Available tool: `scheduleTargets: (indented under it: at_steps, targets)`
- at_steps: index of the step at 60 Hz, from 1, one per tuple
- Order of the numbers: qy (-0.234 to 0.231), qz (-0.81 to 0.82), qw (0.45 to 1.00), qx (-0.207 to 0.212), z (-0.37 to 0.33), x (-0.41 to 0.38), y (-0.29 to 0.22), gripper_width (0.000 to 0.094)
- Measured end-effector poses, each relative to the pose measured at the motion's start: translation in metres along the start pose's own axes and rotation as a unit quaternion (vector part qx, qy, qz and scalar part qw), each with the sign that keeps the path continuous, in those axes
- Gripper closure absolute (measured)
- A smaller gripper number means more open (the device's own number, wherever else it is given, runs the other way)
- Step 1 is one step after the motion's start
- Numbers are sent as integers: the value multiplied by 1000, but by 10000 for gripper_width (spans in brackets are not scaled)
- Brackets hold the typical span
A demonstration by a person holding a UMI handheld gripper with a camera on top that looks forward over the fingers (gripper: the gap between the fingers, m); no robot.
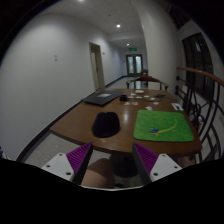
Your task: Arrange mouse
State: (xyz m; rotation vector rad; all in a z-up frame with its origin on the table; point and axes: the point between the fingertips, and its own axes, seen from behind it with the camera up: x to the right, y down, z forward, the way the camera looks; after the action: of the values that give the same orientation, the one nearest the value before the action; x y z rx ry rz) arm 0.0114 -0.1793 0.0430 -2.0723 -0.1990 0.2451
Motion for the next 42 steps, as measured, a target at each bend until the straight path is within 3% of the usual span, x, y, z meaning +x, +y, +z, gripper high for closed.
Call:
scheduleTargets:
  at_steps: [11, 32, 37, 41, 42]
  targets:
    - [-60, -9, 998, -20, 14, -30, 4, 126]
    - [13, -40, 998, -41, 39, 19, -4, 144]
    - [28, -59, 997, -48, 36, 30, -3, 243]
    - [30, -69, 997, -30, 36, 31, -11, 532]
    - [30, -68, 997, -29, 34, 31, -10, 555]
